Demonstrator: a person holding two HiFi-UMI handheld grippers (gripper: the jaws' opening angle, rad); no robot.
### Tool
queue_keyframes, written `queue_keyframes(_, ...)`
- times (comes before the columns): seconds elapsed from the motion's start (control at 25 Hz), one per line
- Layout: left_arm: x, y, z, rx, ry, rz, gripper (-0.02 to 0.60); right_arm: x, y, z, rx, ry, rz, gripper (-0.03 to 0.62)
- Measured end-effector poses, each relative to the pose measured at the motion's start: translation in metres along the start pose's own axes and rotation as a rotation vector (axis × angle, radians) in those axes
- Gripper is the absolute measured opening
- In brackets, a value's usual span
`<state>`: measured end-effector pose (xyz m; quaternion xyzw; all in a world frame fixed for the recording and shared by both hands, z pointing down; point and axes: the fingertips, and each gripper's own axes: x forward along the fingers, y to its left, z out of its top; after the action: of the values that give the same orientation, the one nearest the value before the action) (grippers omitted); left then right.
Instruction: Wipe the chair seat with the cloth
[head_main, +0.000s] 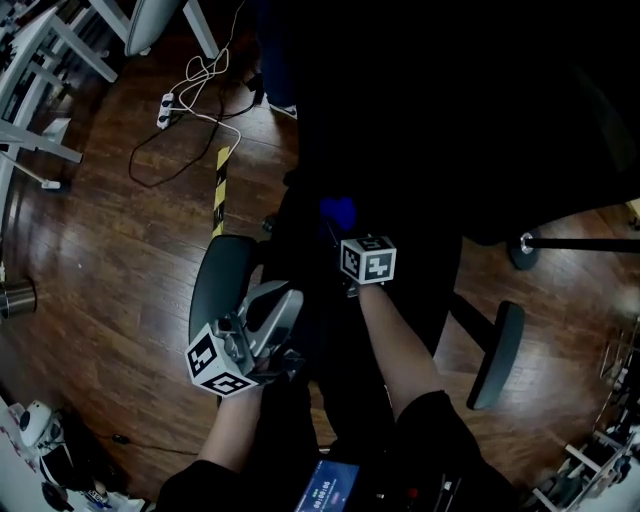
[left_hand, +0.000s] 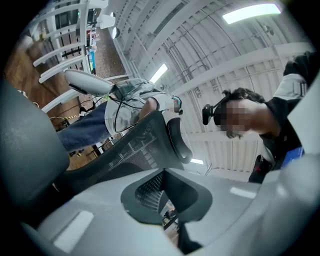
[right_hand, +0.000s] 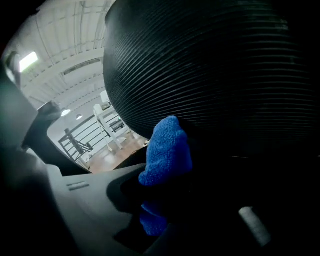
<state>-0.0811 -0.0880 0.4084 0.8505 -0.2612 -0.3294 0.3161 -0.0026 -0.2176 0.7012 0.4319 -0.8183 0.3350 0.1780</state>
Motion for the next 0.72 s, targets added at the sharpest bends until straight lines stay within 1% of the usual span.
queue_keyframes(0.12, 0.003, -0.001, -0.004, 0.002, 0.010, -0.001, -0.008, -0.028, -0.036, -0.018, 0.049, 0.008, -0.073, 0.089)
queue_keyframes(0.28, 0.010, -0.007, -0.005, -0.009, 0.008, -0.012, -0.008, -0.089, -0.105, -0.039, 0.099, 0.018, -0.219, 0.089)
queue_keyframes(0.44, 0.013, -0.013, -0.009, -0.016, 0.011, -0.015, -0.008, -0.163, -0.178, -0.041, 0.142, -0.016, -0.377, 0.087)
queue_keyframes(0.52, 0.012, -0.016, -0.009, -0.017, 0.009, -0.014, -0.008, -0.192, -0.206, -0.041, 0.159, -0.024, -0.449, 0.087)
queue_keyframes(0.6, 0.009, -0.016, -0.007, -0.018, 0.000, -0.008, -0.008, -0.206, -0.219, -0.043, 0.167, -0.017, -0.481, 0.087)
queue_keyframes(0.72, 0.006, -0.014, -0.007, -0.020, -0.011, 0.006, -0.008, -0.205, -0.221, -0.044, 0.168, -0.014, -0.498, 0.087)
